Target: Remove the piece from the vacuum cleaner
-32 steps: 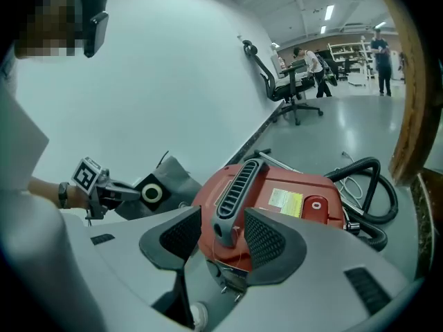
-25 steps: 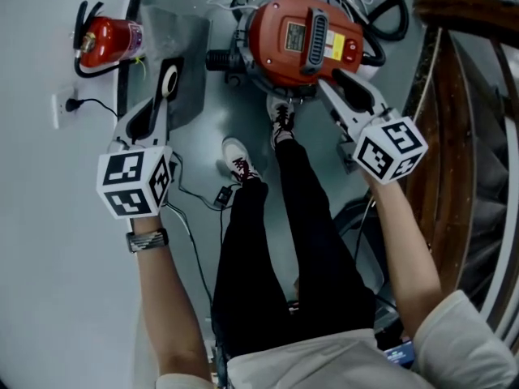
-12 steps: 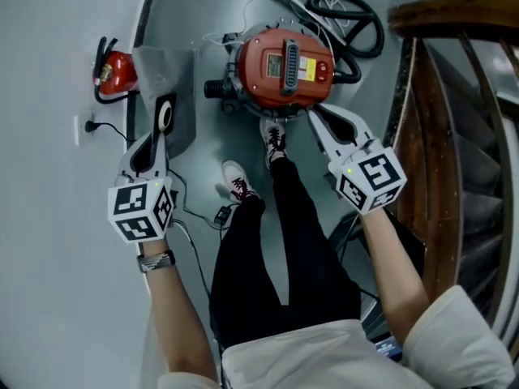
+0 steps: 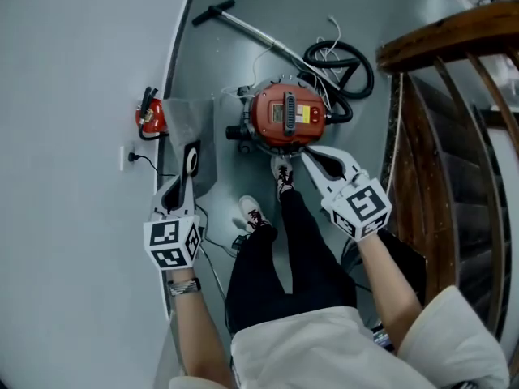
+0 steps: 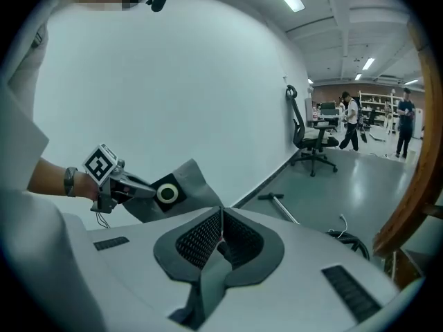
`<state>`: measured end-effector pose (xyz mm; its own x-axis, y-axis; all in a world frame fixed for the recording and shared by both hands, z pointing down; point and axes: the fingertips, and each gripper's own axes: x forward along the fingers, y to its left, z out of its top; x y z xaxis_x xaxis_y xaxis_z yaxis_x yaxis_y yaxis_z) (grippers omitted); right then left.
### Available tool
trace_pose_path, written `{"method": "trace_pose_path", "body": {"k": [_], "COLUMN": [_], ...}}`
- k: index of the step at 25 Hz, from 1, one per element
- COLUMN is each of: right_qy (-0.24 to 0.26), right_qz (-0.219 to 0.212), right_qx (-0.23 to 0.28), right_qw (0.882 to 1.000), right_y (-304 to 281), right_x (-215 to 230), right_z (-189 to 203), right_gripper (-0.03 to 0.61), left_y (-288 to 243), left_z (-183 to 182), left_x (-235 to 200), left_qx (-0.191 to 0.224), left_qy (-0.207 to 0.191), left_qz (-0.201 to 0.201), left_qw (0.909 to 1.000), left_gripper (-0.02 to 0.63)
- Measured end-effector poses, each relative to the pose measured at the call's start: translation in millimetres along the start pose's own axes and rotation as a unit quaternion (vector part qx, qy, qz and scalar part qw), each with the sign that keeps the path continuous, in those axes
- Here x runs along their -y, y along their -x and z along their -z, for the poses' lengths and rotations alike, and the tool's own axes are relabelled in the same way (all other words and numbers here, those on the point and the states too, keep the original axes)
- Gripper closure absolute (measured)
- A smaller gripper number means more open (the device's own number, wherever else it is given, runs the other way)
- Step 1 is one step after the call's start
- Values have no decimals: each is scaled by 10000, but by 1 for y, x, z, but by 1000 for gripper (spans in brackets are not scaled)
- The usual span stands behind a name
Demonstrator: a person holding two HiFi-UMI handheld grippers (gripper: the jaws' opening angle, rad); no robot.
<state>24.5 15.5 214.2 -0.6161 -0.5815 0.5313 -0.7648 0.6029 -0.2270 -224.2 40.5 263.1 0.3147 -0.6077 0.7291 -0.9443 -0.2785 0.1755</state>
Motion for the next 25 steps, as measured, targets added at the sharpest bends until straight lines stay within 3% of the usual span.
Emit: {"method": "trace_pose_path", "body": {"k": [17,21,25], "right_qy": [514,559,582], "right_qz": [-32,64,177], "right_qx": [757,868,1030], "right_qw": [9958,9946,9928], "right_y": [93,117,137], "right_x": [-37,-36,-33], "right_z": [-124,-145,-163], "right_gripper": [551,551,551], "left_y": [113,135,155], "left_z": [-83,-102,-124], "left_x": [64,78,90], "left_qx": [694,963,1164], "left_qy": [-130,-22,-167], "left_qz": [414,502,523], "left_qw": [9966,9941,9917], "left_gripper": [584,584,584]}}
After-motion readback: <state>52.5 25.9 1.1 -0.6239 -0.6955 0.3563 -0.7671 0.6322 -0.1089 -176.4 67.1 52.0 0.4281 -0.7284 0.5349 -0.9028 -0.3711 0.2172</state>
